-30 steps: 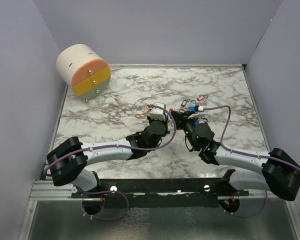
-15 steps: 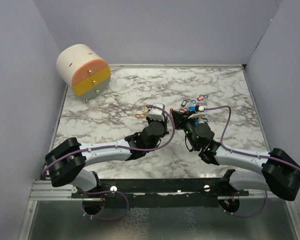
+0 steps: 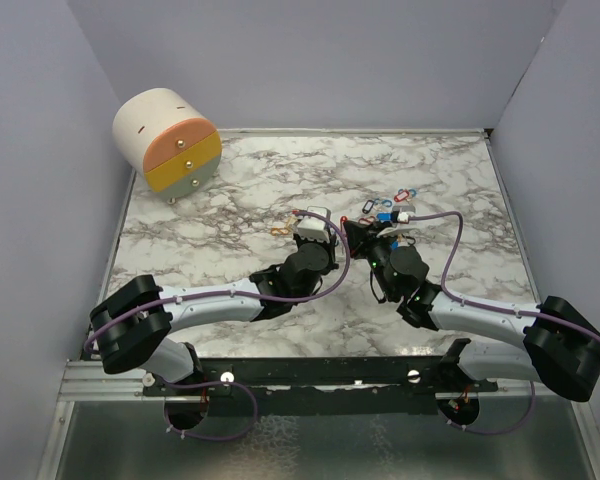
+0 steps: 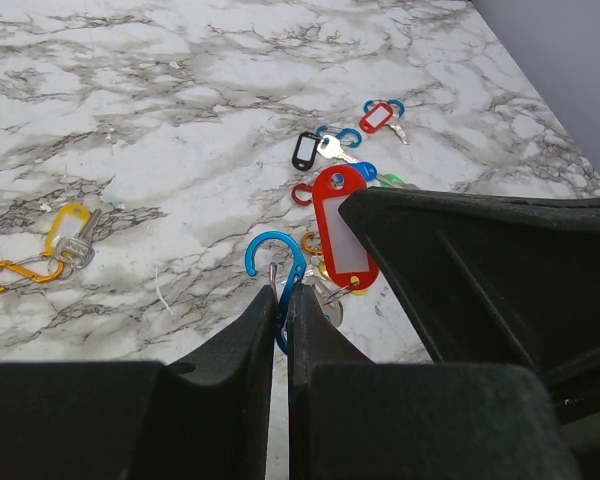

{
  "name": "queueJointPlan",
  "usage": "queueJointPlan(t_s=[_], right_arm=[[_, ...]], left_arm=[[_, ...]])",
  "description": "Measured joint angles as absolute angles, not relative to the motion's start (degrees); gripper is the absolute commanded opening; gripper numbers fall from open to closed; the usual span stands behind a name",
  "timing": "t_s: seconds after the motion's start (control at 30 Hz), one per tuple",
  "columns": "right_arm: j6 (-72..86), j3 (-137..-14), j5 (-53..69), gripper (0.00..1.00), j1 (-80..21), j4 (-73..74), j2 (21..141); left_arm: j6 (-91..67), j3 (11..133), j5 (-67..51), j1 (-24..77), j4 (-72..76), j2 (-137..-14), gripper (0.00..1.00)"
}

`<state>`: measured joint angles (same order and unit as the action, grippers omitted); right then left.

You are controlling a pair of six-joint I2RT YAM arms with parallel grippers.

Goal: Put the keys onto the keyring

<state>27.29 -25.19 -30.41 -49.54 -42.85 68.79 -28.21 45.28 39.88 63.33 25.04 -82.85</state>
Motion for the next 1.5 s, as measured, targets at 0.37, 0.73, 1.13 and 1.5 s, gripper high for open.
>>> queueJointPlan(t_s=[0.37,0.73,1.13,1.5], right_arm=[[27.3,-25.2,-30.4,0.01,-49.5,-42.9,68.8],[27.3,-25.2,-30.4,0.01,-49.5,-42.9,68.8],[27.3,-25.2,-30.4,0.01,-49.5,-42.9,68.8],[27.3,-25.2,-30.4,0.01,-49.5,-42.9,68.1]], left_arm=[[-28.4,45.3,39.3,63.3,25.0,-84.2,0.0],[-28.3,46.3,39.0,63.3,25.0,-85.5,0.0],[-28.1,47.4,39.0,63.3,25.2,-85.8,0.0],[-27.6,47.4,39.1,63.3,25.2,-86.0,0.0]])
